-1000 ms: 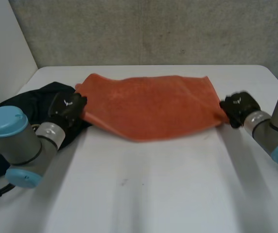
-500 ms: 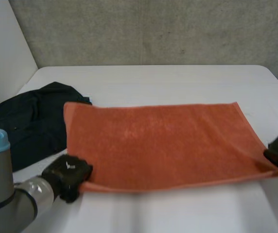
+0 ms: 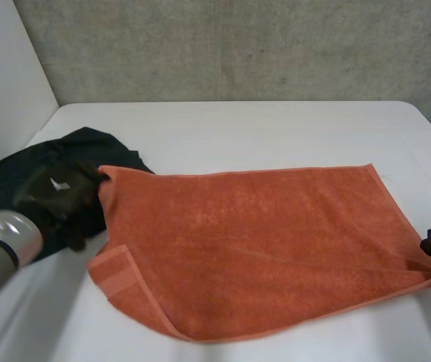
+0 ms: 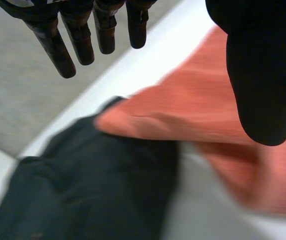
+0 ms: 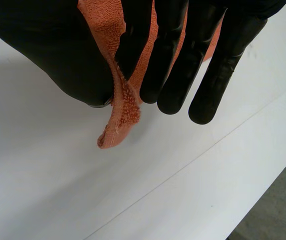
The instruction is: Fold the laundry.
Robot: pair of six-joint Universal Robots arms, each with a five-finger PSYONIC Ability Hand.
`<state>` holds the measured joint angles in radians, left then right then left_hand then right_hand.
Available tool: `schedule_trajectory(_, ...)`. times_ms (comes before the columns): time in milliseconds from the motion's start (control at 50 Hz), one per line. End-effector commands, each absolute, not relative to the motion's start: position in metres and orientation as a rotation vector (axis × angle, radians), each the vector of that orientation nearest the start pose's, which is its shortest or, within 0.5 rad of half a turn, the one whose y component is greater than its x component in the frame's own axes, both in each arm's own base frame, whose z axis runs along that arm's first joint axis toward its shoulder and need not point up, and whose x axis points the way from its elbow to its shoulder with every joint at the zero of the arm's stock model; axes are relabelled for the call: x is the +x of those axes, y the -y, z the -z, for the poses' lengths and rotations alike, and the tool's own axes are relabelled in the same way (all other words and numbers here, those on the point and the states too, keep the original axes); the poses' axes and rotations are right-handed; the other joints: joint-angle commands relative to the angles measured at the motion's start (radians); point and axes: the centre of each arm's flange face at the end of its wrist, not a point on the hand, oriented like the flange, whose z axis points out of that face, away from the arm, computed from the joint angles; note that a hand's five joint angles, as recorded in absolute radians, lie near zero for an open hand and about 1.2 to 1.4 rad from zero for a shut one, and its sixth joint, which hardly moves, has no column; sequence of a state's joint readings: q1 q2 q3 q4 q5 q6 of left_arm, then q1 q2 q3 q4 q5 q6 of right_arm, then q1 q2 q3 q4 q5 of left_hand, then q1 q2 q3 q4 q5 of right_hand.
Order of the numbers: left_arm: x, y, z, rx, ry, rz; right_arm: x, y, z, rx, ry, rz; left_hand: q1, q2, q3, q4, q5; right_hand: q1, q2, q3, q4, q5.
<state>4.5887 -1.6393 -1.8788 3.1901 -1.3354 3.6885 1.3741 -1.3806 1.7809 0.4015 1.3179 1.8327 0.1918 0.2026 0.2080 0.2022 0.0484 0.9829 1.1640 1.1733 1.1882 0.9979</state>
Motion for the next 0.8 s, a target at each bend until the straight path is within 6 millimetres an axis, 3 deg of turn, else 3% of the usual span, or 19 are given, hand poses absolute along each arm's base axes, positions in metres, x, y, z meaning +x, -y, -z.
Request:
schedule_trajectory(20,-0.152,0.306,-0.198,0.96,-2.305,1.83,0.104,0.267,-0.182,-1.833,-2.674,1.238,-0.014,-0.024,-0.03,-0.024,-0.045,0.413,0.232,0.223,0.208,0.224)
schedule_trajectory(160,-0.137,0.345,-0.168,0.947,-2.389,1.747,0.104,0.268,-0.176,-1.82,-2.678,1.226,0.007,-0.004,-0.009,-0.003,-0.024,0.413,0.232,0.223,0.208,0.224)
schedule_trajectory(340,-0.136,0.353,-0.136,1.076,-2.44,1.567,0.105,0.266,-0.174,-1.816,-2.676,1.216,0.101,0.09,0.085,0.09,0.07,0.413,0.232,0.223,0.208,0.224)
schedule_trajectory(440,-0.134,0.36,-0.128,1.082,-2.425,1.541,0.105,0.265,-0.172,-1.815,-2.677,1.214,0.365,0.354,0.348,0.354,0.333,0.413,0.232,0.223,0.208,0.224)
schedule_trajectory(480,-0.131,0.365,-0.125,1.047,-2.414,1.515,0.105,0.265,-0.172,-1.816,-2.677,1.216,0.85,0.84,0.834,0.84,0.819,0.413,0.232,0.223,0.208,0.224)
schedule_trajectory(520,-0.124,0.375,-0.128,0.977,-2.366,1.499,0.104,0.264,-0.171,-1.814,-2.68,1.215,1.203,1.192,1.186,1.192,1.172,0.413,0.232,0.223,0.208,0.224)
schedule_trajectory(680,-0.091,0.415,-0.157,0.638,-2.013,1.561,0.105,0.264,-0.17,-1.816,-2.678,1.217,1.204,1.194,1.188,1.194,1.173,0.413,0.232,0.223,0.208,0.224)
schedule_trajectory(800,-0.065,0.436,-0.182,0.502,-1.82,1.585,0.106,0.264,-0.171,-1.822,-2.673,1.22,1.204,1.194,1.188,1.194,1.173,0.413,0.232,0.223,0.208,0.224)
